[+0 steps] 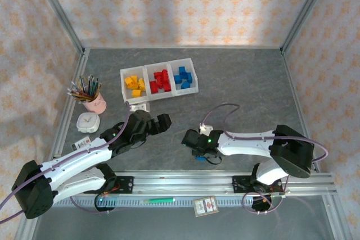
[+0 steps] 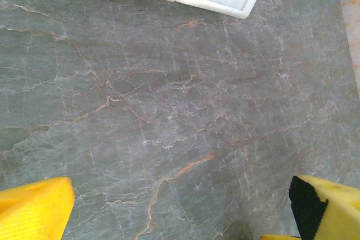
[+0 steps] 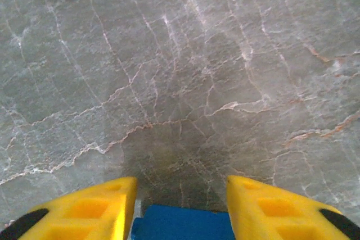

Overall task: Sort the legos into containers by color
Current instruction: Pick up the lego from the bottom-center of the table, then place the lego in the container.

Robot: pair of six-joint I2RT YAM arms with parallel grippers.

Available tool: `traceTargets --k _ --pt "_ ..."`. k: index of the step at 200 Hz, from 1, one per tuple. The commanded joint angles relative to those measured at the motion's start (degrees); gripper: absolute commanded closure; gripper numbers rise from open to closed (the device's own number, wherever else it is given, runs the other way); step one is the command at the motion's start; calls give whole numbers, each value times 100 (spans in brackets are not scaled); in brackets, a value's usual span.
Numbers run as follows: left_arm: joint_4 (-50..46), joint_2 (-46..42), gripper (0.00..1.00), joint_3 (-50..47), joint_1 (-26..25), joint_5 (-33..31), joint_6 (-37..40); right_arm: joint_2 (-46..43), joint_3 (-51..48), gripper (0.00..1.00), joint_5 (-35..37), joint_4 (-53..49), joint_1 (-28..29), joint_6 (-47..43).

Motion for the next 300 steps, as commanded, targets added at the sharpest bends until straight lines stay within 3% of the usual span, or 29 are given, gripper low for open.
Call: traceTargets --k 1,44,80,128,178,239,266,300 --pt "53 28 1 -79 -52 -268 -34 -189 339 60 445 -259 2 -169" --pt "-7 32 1 160 60 -499 142 -277 1004 62 670 -426 -466 -937" --pt "159 164 1 308 502 -497 323 22 1827 60 855 58 -1174 -2007" --pt "276 246 1 622 1132 -505 699 1337 3439 59 974 750 -1944 -3255" --pt "525 370 1 719 1665 -603 810 2796 4921 59 897 1033 -2498 -3865" --pt "815 737 1 715 1819 -419 818 4152 6404 54 947 993 -2864 -4299" --pt "816 730 1 768 1862 -503 870 4297 6846 36 917 830 -2884 -4381" --pt "783 618 1 802 2024 -795 1068 3542 6313 14 1132 961 -2893 -4408"
